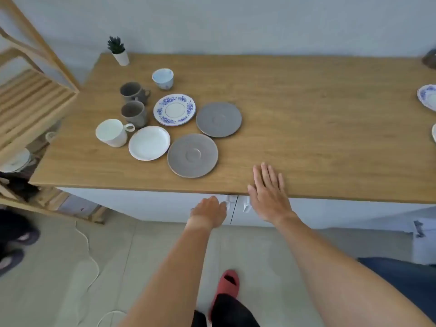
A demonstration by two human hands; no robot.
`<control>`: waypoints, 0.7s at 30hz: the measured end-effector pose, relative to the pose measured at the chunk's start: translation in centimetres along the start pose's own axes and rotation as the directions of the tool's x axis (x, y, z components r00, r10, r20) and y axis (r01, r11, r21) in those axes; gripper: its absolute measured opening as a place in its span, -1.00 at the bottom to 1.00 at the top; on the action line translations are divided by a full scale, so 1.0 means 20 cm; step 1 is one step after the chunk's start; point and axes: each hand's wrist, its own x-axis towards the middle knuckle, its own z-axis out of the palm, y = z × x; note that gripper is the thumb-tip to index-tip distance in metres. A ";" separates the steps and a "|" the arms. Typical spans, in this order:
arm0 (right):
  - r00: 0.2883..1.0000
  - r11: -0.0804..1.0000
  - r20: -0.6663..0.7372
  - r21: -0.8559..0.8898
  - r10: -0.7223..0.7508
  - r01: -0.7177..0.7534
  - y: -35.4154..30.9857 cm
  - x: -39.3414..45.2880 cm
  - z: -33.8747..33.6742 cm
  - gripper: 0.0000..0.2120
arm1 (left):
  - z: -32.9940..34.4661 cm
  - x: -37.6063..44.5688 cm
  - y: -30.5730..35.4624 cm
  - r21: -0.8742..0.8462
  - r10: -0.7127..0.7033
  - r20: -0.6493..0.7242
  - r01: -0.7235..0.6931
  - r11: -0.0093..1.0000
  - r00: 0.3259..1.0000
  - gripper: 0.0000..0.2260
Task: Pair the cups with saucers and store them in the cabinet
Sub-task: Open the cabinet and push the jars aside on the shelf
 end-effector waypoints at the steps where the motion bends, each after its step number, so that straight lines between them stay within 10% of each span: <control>1: 0.998 1.000 -0.059 -0.023 -0.005 0.004 0.00 0.01 0.02 -0.39 | 0.03 0.03 0.02 -0.022 -0.004 0.009 0.005 1.000 1.000 -0.62; 8: 0.982 0.997 -0.183 -0.067 -0.039 0.027 0.02 0.02 0.09 -0.36 | 0.26 0.13 0.13 -0.436 -0.112 -0.082 0.065 0.897 0.990 -0.69; 21: 0.999 0.999 -0.036 -0.006 0.038 -0.038 0.01 -0.05 0.04 -0.40 | 0.36 0.05 -0.01 -0.397 -0.031 -0.173 -0.041 0.917 0.984 -0.72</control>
